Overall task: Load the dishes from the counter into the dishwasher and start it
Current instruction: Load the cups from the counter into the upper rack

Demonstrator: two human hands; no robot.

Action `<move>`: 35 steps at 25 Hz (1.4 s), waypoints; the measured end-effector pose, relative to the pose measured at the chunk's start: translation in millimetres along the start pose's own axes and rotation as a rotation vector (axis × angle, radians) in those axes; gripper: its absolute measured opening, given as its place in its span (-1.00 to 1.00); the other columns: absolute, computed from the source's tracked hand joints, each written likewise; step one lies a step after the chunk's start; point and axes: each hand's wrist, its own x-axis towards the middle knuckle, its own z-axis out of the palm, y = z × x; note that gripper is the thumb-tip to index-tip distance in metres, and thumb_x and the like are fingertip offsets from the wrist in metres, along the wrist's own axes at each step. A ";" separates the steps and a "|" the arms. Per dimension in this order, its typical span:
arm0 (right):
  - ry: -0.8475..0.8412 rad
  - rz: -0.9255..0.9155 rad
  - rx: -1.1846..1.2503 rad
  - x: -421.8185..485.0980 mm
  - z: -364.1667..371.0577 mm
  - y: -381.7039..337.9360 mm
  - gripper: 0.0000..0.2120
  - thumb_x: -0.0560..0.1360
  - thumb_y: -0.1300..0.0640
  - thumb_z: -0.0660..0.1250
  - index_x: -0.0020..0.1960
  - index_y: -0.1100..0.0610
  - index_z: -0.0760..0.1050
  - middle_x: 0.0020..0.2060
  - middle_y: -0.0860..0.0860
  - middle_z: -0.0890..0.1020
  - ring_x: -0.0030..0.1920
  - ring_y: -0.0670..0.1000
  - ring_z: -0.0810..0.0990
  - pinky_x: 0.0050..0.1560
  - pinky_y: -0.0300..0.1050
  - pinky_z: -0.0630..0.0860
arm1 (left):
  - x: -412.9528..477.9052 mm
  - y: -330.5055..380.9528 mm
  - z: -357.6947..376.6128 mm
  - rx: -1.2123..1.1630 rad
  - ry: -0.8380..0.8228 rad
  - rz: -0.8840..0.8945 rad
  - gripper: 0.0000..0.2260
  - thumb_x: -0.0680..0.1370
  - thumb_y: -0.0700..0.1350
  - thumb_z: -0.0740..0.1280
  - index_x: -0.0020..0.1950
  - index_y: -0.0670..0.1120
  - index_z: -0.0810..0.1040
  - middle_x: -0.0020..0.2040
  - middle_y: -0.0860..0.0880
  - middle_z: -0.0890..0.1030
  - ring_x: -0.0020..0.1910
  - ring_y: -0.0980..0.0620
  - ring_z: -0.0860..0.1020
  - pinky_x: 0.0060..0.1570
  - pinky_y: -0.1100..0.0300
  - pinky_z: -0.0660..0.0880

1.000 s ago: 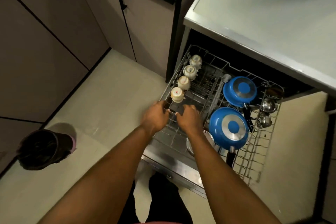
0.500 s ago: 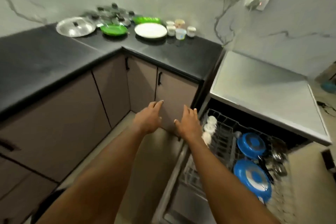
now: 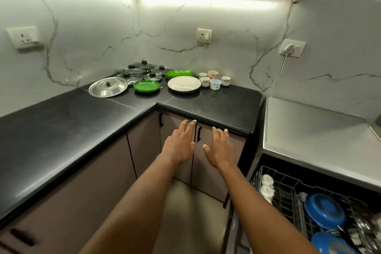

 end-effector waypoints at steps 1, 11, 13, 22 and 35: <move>0.001 0.013 0.010 12.5 1.8 -0.6 -0.30 0.56 0.02 0.27 0.57 0.14 0.01 0.55 0.09 0.11 0.57 0.10 -0.07 0.52 0.02 0.01 | 9.9 -1.8 -0.2 0.009 0.000 0.012 -0.33 0.60 -0.06 0.26 0.61 0.07 -0.04 0.61 -0.03 0.01 0.45 -0.17 0.30 0.30 -0.10 0.40; -0.019 0.104 0.039 160.8 31.8 39.2 -0.30 0.57 -0.01 0.27 0.57 0.13 0.02 0.55 0.06 0.11 0.57 0.08 -0.05 0.53 0.00 0.05 | 166.2 -19.8 36.2 -0.043 -0.105 -0.014 -0.33 0.60 -0.09 0.25 0.61 0.08 -0.05 0.62 0.05 -0.05 0.49 -0.14 0.27 0.32 -0.08 0.39; -0.040 0.121 0.027 195.3 34.6 54.9 -0.30 0.57 -0.02 0.27 0.57 0.14 0.02 0.55 0.06 0.11 0.57 0.09 -0.05 0.52 -0.01 0.05 | 201.4 -15.9 45.3 -0.065 -0.123 -0.028 -0.33 0.60 -0.08 0.25 0.61 0.08 -0.05 0.62 0.05 -0.05 0.49 -0.13 0.27 0.31 -0.08 0.40; -0.095 0.112 0.049 350.3 47.5 98.6 -0.30 0.57 0.01 0.27 0.58 0.12 0.00 0.56 0.03 0.09 0.57 0.06 -0.08 0.51 -0.01 0.09 | 355.6 -19.6 83.6 -0.107 -0.155 -0.048 -0.34 0.62 -0.08 0.24 0.62 0.08 -0.06 0.62 0.07 -0.05 0.50 -0.05 0.28 0.29 0.00 0.41; -0.239 0.254 0.113 558.2 106.2 98.5 -0.32 0.55 -0.01 0.31 0.57 0.07 0.09 0.53 0.03 0.21 0.52 0.04 0.18 0.46 -0.02 0.23 | 590.2 -91.9 114.2 -0.166 -0.227 -0.077 -0.37 0.61 -0.06 0.25 0.61 -0.01 0.03 0.61 0.03 0.06 0.47 -0.09 0.33 0.34 -0.01 0.36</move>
